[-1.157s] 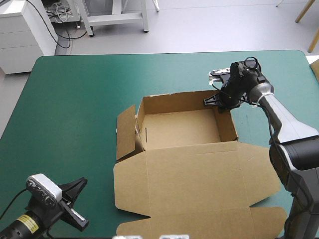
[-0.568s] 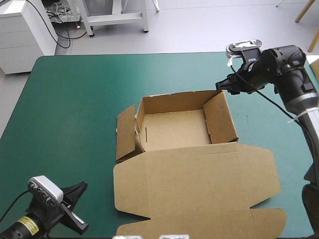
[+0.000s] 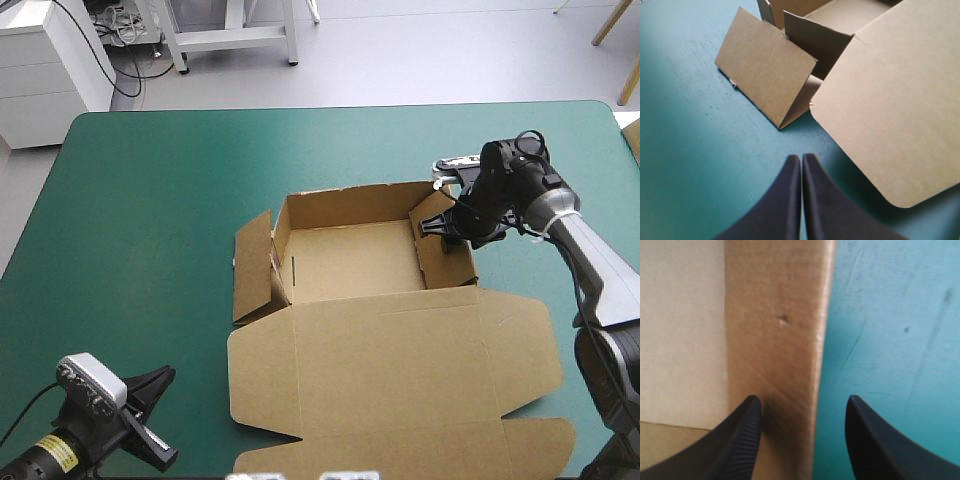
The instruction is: Fold the box
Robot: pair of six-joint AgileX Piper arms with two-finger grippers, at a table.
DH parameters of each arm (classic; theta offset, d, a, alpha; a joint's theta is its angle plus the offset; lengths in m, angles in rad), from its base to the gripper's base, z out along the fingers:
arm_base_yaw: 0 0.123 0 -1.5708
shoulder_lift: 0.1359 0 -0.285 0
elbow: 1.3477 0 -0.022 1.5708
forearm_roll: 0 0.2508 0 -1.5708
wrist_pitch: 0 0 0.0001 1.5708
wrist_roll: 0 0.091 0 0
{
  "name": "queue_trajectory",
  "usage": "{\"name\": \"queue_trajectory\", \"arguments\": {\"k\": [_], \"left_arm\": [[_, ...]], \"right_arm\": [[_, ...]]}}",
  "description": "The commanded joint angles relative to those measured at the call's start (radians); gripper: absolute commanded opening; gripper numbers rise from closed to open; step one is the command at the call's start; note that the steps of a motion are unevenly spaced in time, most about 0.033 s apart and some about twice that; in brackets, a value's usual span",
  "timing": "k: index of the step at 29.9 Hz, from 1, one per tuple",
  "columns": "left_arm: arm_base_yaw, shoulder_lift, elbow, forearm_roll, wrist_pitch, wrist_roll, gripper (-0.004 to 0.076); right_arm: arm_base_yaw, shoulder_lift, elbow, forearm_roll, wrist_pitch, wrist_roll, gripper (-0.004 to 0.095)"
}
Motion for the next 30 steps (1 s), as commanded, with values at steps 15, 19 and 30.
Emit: {"name": "queue_trajectory", "arguments": {"k": [15, 19, 30], "left_arm": [[0.002, 0.012, -0.024, -0.025, -0.066, -0.004, -0.0008], [0.002, 0.012, -0.024, -0.025, -0.066, 0.009, -0.0008], [0.002, 0.012, -0.024, -0.027, -0.066, 0.009, -0.0007]], "right_arm": [[-0.004, -0.008, -0.019, 0.007, -0.019, 0.003, -0.0021], [-0.004, -0.074, -0.037, 0.007, -0.017, 0.003, -0.0022], [-0.004, -0.375, -0.054, -0.015, -0.017, 0.001, -0.0021]]}}
